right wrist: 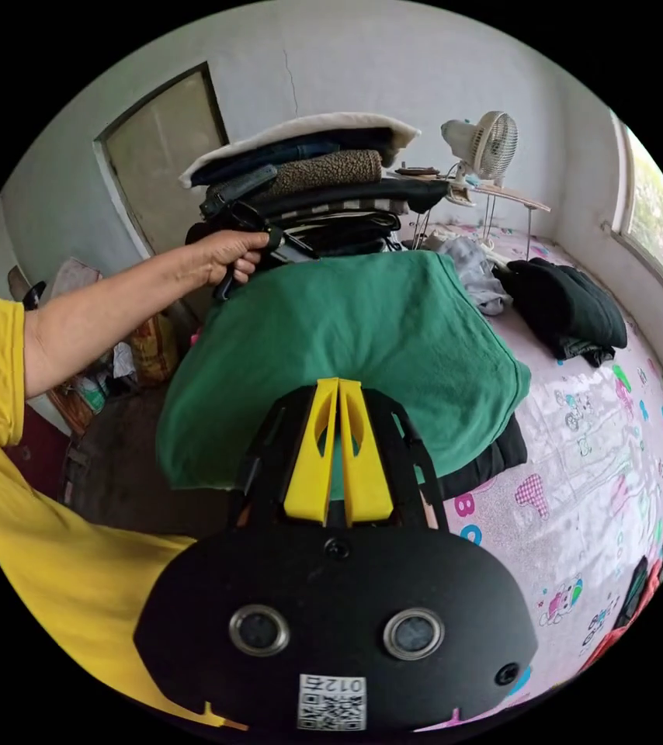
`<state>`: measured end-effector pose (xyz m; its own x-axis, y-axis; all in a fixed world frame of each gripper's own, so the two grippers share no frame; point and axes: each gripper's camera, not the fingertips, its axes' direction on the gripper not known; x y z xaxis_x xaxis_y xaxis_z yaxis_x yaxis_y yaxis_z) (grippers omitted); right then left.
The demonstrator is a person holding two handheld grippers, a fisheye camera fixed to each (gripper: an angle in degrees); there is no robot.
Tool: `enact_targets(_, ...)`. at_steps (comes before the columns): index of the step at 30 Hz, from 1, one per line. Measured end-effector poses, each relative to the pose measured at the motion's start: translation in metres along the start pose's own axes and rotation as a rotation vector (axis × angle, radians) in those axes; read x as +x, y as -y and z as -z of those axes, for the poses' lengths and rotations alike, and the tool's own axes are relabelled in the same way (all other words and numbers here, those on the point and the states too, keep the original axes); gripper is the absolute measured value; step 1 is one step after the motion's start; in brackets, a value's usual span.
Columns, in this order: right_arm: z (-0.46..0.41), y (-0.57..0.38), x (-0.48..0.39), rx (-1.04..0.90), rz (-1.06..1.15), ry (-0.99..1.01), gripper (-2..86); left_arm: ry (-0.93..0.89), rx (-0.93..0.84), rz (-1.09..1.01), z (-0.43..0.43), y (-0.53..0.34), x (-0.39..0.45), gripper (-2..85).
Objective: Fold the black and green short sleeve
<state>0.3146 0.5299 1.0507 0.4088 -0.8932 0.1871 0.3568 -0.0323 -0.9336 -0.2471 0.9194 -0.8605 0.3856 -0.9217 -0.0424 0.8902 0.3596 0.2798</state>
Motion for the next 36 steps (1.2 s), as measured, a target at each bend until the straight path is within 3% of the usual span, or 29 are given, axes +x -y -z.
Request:
enact_targets(6, 0.002, 0.008, 0.012, -0.016, 0.014, -0.005, 0.8, 0.083, 0.118, -0.144, 0.022, 0.022, 0.05, 0.4)
enact_targets(12, 0.004, 0.014, 0.02, -0.017, 0.039, -0.011, 0.8, 0.316, -0.167, -0.262, -0.042, 0.051, 0.082, 0.4)
enact_targets(18, 0.035, 0.022, 0.027, 0.022, 0.054, -0.061, 0.6, 0.458, 0.04, -0.358, 0.009, 0.002, 0.131, 0.3)
enact_targets(20, 0.061, 0.024, 0.019, 0.111, 0.081, -0.005, 0.6, 0.414, 0.117, -0.406, 0.034, -0.04, 0.153, 0.4)
enact_targets(23, 0.058, 0.034, 0.003, 0.072, 0.094, 0.088, 0.6, 0.24, 0.087, -0.455, 0.032, -0.086, 0.168, 0.4)
enact_targets(25, 0.038, 0.038, -0.008, -0.009, 0.095, 0.028, 0.5, 0.185, 0.008, -0.455, 0.014, -0.107, 0.17, 0.4)
enact_targets(27, 0.013, 0.038, -0.016, -0.107, 0.1, -0.058, 0.4, 0.239, -0.046, -0.44, -0.004, -0.126, 0.167, 0.4)
enact_targets(31, 0.013, 0.035, -0.026, -0.056, 0.172, -0.121, 0.1, 0.214, 0.034, -0.331, 0.007, -0.159, 0.159, 0.4)
enact_targets(34, 0.033, 0.039, -0.019, -0.072, 0.105, -0.083, 0.1, 0.108, 0.151, -0.381, 0.025, -0.194, 0.178, 0.4)
enact_targets(36, 0.048, 0.037, -0.017, -0.024, 0.063, -0.005, 0.1, 0.061, 0.087, -0.421, 0.013, -0.211, 0.19, 0.4)
